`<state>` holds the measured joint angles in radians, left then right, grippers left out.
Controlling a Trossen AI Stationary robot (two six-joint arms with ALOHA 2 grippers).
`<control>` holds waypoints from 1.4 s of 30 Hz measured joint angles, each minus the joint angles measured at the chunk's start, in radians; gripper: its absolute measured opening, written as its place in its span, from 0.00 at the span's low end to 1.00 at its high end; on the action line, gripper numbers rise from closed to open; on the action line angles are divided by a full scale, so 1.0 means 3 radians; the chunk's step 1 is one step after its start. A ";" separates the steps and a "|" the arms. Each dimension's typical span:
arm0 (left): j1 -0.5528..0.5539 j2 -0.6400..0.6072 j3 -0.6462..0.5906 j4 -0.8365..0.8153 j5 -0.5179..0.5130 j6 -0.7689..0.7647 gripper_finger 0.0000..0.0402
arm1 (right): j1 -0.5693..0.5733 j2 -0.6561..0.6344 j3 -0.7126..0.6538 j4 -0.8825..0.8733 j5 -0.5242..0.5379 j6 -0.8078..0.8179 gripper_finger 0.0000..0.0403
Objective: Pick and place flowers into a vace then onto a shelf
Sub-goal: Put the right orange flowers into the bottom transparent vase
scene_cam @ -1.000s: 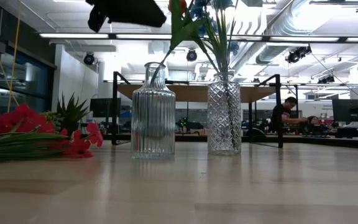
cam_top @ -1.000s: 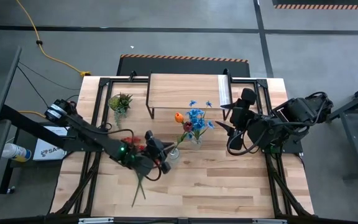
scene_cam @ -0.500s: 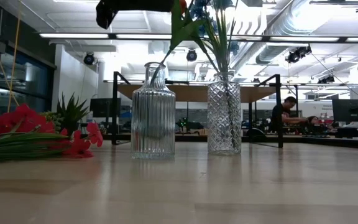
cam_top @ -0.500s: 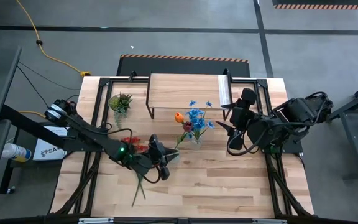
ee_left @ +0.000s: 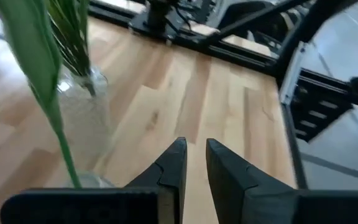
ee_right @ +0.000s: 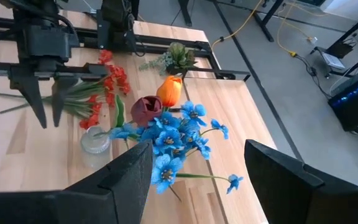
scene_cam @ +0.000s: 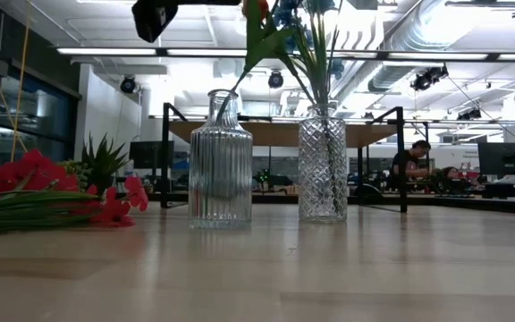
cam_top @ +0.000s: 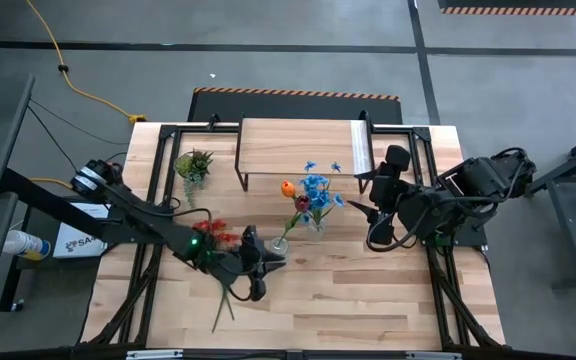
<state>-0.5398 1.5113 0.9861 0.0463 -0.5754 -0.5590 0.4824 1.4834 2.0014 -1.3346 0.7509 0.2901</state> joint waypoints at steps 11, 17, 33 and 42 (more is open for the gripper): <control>-0.0418 -0.0135 0.0008 -0.1512 0.0497 -0.1522 0.24 | 0.0000 0.0000 0.0000 0.0001 -0.0021 -0.0001 0.61; -0.0592 -0.0130 -0.0002 -0.1814 0.1007 -0.2656 0.24 | 0.0000 0.0000 0.0000 0.0025 -0.0023 -0.0009 0.61; -0.0513 0.0062 -0.0002 -0.2391 0.1126 -0.3492 0.24 | 0.0002 0.0000 0.0000 0.0056 -0.0094 -0.0003 0.61; -0.0465 0.0202 -0.0001 -0.2487 0.1273 -0.3667 0.24 | 0.0003 0.0000 0.0000 0.0078 -0.0084 -0.0009 0.61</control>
<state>-0.6793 1.5718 0.9859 -0.6998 -0.1935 -1.6591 0.4831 1.4834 2.0014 -1.3113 0.7257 0.2874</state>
